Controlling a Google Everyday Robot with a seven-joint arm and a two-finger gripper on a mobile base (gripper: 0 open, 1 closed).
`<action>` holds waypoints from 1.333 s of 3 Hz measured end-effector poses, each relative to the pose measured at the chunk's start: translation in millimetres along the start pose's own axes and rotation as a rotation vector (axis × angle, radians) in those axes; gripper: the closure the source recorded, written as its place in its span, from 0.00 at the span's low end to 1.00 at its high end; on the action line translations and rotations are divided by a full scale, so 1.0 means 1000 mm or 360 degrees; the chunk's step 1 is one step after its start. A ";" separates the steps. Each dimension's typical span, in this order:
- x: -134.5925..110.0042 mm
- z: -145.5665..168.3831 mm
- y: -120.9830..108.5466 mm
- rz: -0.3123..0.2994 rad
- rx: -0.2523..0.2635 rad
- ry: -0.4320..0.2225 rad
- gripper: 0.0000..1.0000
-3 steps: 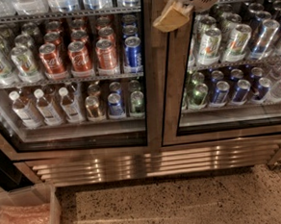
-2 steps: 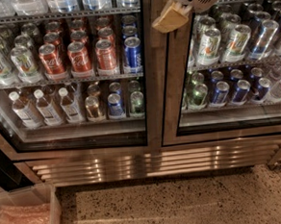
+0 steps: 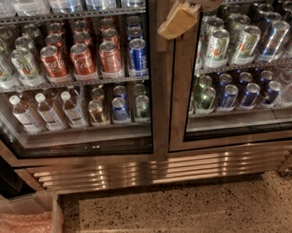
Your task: Open left fridge door
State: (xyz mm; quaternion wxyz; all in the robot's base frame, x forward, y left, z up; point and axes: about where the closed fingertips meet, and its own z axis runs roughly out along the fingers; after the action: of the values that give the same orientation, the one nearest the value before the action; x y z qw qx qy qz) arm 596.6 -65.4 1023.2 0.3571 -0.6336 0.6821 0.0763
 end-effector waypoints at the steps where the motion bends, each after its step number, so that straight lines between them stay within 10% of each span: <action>1: -0.001 -0.002 0.002 -0.0001 -0.0001 0.0000 0.04; 4: -0.006 0.005 0.047 0.0001 -0.0136 -0.0044 0.05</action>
Offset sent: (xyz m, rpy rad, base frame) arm -0.1109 0.0575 -0.0511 0.0609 0.1915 0.1770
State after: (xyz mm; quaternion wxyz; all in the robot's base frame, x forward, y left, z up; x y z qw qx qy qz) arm 555.6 -49.2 1006.2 0.3389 -0.6471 0.6734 0.1142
